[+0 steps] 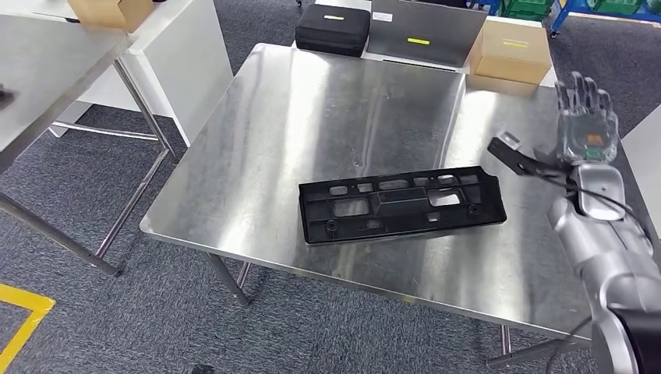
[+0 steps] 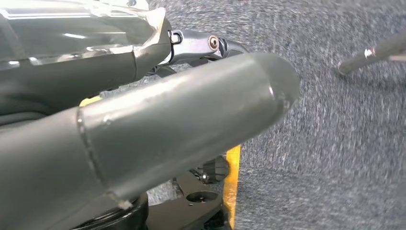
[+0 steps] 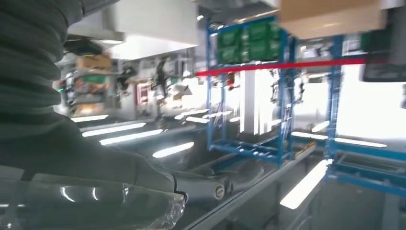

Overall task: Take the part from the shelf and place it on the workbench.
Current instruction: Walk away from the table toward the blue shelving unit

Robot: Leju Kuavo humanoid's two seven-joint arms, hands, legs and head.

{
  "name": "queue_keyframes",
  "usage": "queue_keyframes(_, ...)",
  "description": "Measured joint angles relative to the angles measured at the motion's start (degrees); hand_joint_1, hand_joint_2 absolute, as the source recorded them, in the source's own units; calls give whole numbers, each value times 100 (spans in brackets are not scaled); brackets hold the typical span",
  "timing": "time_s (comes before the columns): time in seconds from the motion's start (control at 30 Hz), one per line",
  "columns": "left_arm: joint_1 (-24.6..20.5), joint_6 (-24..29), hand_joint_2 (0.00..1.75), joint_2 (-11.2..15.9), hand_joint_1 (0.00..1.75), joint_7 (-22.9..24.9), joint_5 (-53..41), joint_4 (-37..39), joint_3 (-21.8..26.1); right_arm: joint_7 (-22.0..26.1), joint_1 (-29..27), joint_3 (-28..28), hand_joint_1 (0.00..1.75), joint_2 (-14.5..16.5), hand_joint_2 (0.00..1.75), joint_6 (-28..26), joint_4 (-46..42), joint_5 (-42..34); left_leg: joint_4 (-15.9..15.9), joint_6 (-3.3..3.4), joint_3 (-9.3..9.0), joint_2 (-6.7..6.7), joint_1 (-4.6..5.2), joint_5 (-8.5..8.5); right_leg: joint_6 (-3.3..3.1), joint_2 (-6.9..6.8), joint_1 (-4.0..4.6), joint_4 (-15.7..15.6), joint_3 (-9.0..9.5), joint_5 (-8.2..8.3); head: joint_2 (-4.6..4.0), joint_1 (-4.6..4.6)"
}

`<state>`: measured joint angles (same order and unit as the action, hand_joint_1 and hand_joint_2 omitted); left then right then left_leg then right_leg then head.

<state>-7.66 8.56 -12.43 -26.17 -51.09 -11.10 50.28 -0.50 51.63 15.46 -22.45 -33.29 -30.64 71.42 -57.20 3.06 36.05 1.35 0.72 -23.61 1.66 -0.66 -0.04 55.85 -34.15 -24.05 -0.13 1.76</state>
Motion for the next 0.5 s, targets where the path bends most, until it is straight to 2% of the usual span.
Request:
queue_keyframes(0.03,9,5,0,-8,0,-8,25,0,39,-44,-416,-143,0,-120,175,-74,-326,28,0,7,-8,12,0,-8,13,-13,3,-1,13,-9,0,-1)
queue_keyframes(0.1,37,25,0,-25,0,-8,72,0,120,-88,-1520,-601,0,-293,87,-245,-1201,72,0,17,-29,52,-5,-28,35,-47,10,-5,49,-36,0,-2)
queue_keyframes(0.17,82,51,0,-50,0,1,115,0,216,160,-2960,-1363,0,-201,0,-423,-2431,145,1,18,-54,113,-16,-56,44,-105,31,-8,107,-78,0,-9)
queue_keyframes(0.23,146,71,0,-72,0,16,129,0,306,912,-4338,-2280,0,287,0,-501,-3683,193,2,14,-71,156,-20,-81,42,-142,44,-7,138,-108,0,-10)
queue_keyframes(0.33,191,92,0,-93,0,36,110,0,416,2241,-5680,-3555,0,1364,0,-500,-5109,129,3,4,-82,151,-25,-106,22,-137,27,-6,126,-137,0,-3)
queue_keyframes(0.4,194,100,0,-103,0,32,83,0,501,2826,-6192,-4306,0,2051,0,-496,-5758,185,6,-25,-102,132,-36,-128,2,-120,24,-6,135,-160,0,-12)
queue_keyframes(0.5,179,120,0,-108,0,26,80,0,611,3563,-6503,-5204,0,2963,0,-499,-6230,341,7,-56,-141,63,-38,-154,-5,-48,24,-5,148,-165,-1,-6)
